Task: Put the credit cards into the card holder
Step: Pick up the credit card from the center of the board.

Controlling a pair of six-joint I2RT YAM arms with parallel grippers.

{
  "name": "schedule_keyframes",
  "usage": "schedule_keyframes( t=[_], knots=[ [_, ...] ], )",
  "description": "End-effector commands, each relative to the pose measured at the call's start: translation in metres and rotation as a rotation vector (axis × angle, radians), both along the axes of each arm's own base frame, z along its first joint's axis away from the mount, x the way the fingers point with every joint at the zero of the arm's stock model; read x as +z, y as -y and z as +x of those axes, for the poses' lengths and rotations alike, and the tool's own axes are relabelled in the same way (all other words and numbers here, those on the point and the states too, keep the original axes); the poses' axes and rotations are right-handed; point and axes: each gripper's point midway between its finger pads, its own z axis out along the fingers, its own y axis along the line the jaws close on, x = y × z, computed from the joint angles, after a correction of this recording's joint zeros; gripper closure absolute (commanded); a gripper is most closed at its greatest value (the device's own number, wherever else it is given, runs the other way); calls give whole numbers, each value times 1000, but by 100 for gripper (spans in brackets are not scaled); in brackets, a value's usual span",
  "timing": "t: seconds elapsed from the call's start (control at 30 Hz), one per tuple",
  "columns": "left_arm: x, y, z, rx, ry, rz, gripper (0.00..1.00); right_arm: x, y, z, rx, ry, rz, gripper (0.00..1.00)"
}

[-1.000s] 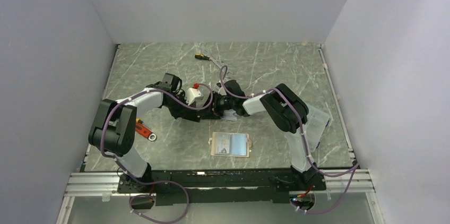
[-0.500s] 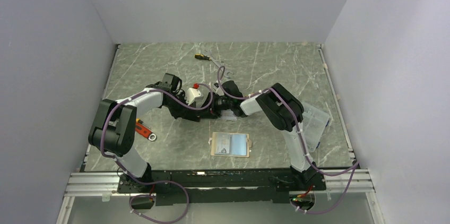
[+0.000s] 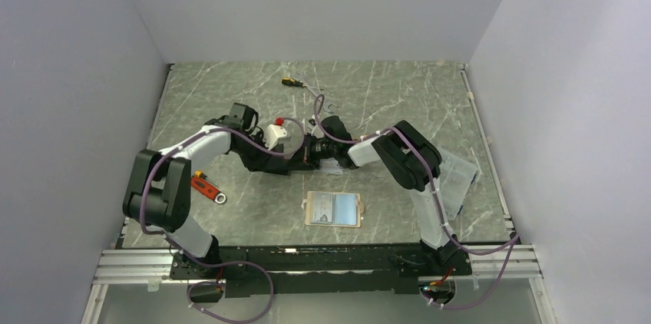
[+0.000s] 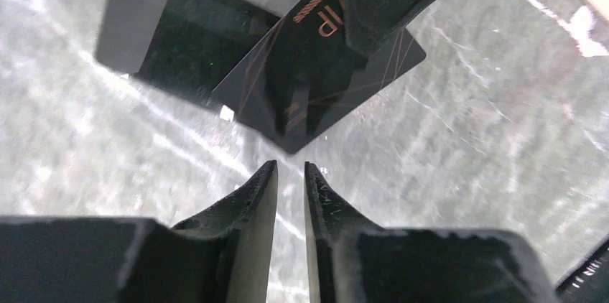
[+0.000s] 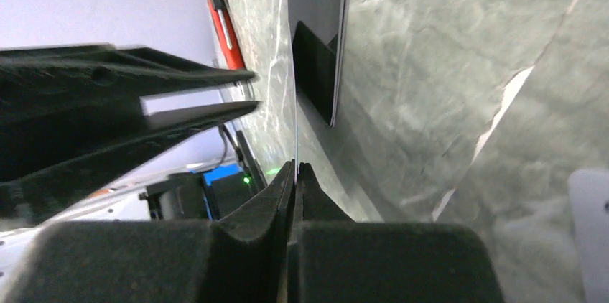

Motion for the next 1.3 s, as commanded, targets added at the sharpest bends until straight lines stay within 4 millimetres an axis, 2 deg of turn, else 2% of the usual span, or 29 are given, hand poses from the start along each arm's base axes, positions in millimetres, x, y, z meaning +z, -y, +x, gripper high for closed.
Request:
schedule_keyframes(
  t=[0.0,0.03,0.07,0.1,0.17,0.3,0.53,0.63,0.67,0.7,0.73,0.8,0.83,0.87,0.93,1.03,1.07,1.13,1.23,1.27],
  knots=[
    [85,5,12,-1,108,-119,65,48,9,2,63,180,1,100],
    [100,5,11,-7,124,-136,44,55,12,0,79,209,-14,100],
    [117,5,10,-16,140,-156,8,58,16,-2,99,233,-37,100],
    [133,8,9,-27,153,-185,2,63,19,-4,118,259,-54,100],
    [159,9,6,-48,179,-221,1,74,23,-10,171,307,-59,100],
    [200,16,-4,-95,225,-274,1,98,37,-30,296,400,-71,100],
    [256,40,-49,-325,273,-450,1,148,67,-48,389,613,-145,100],
    [286,39,-48,-336,359,-440,1,168,77,-52,388,686,-169,100],
    [292,37,-41,-303,389,-429,1,176,80,-53,380,712,-171,100],
    [288,30,-31,-229,398,-397,1,179,83,-52,369,729,-181,100],
    [275,22,-20,-163,406,-347,1,182,85,-52,359,743,-189,100],
    [233,8,-7,-89,355,-259,1,187,88,-51,349,767,-200,100],
    [221,8,-8,-108,294,-242,1,190,89,-51,345,776,-206,100],
    [220,9,-11,-119,227,-250,1,192,91,-50,343,784,-212,100],
    [238,15,-11,-133,181,-315,1,198,93,-53,344,797,-212,100],
    [277,25,-12,-174,342,-375,1,203,97,-54,349,818,-222,100],
    [284,26,-12,-168,393,-383,1,204,98,-55,356,825,-226,100],
    [278,25,-16,-163,423,-371,1,206,100,-55,355,841,-233,100],
    [251,37,-35,-248,283,-354,1,206,102,-58,357,856,-226,100],
    [250,41,-37,-267,260,-352,1,206,103,-59,357,860,-222,100]
  ],
)
